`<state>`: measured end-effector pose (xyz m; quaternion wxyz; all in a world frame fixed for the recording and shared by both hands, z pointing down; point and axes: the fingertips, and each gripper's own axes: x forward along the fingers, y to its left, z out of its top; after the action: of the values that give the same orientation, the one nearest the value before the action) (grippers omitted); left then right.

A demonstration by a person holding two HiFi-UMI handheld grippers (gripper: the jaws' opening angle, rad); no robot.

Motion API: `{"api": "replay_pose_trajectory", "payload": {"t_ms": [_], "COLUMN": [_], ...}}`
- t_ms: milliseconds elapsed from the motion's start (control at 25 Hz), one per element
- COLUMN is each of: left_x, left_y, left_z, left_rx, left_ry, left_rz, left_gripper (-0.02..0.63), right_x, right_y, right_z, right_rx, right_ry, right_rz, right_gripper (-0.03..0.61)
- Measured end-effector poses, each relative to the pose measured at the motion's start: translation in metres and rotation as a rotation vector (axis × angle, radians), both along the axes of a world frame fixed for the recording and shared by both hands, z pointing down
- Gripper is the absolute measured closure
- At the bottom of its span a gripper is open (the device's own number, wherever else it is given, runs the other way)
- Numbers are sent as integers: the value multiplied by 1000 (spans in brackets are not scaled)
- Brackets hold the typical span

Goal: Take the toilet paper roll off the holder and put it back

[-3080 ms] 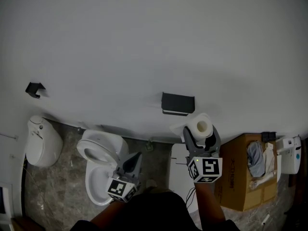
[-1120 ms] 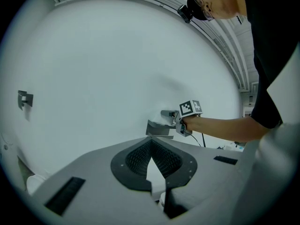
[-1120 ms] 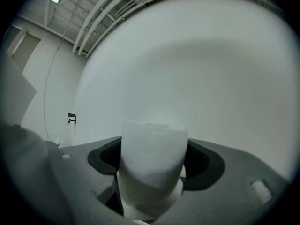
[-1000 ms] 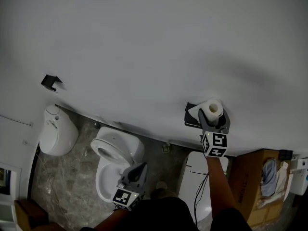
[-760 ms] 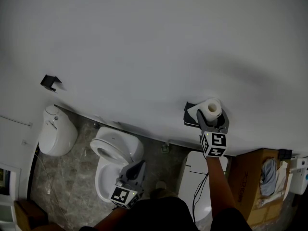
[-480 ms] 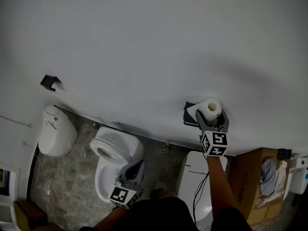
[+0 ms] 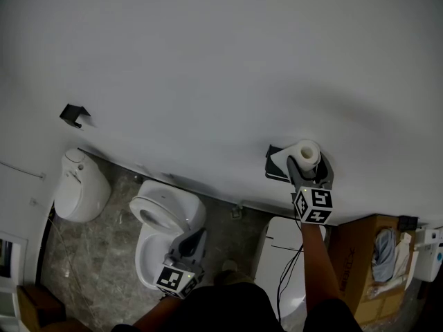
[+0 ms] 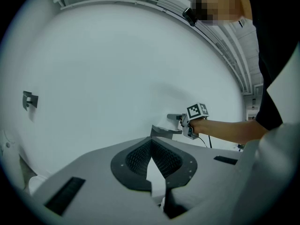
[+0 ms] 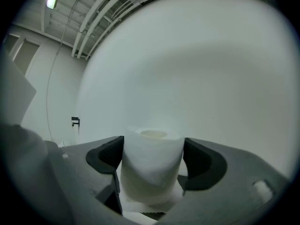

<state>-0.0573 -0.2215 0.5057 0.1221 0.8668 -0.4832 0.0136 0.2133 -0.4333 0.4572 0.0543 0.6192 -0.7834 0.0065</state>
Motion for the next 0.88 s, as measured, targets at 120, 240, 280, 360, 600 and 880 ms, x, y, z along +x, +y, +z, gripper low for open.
{"api": "replay_pose_trajectory", "payload": {"t_ms": [120,240,280,360,600,880], "left_x": [-4,-4,-4,-4,-6,-16], "left_y": [1,3,5,9,18,25], "left_z": [0,-3,-4,-4,-20,-36], "left_rx": [20,20,19,36,28,138], "left_ry": [-7,5,11,9,43,-22], "left_rz": [5,7,8,18,29,83], "left_gripper": [600,600,600,600,600,600], "right_x": [-3,-5,-5,-5,-17,-20], "right_y": [8,18,22,33,85,166], "right_z": [-8,-16,-19,-27,-42,-42], "right_rx": [2,10,15,24,21,7], "right_ry": [-27,-31,-29,-30,-58,-110], "right_rz": [-5,-1,2,7,-2,100], "right_gripper": [186,186,186,186,193,297]}}
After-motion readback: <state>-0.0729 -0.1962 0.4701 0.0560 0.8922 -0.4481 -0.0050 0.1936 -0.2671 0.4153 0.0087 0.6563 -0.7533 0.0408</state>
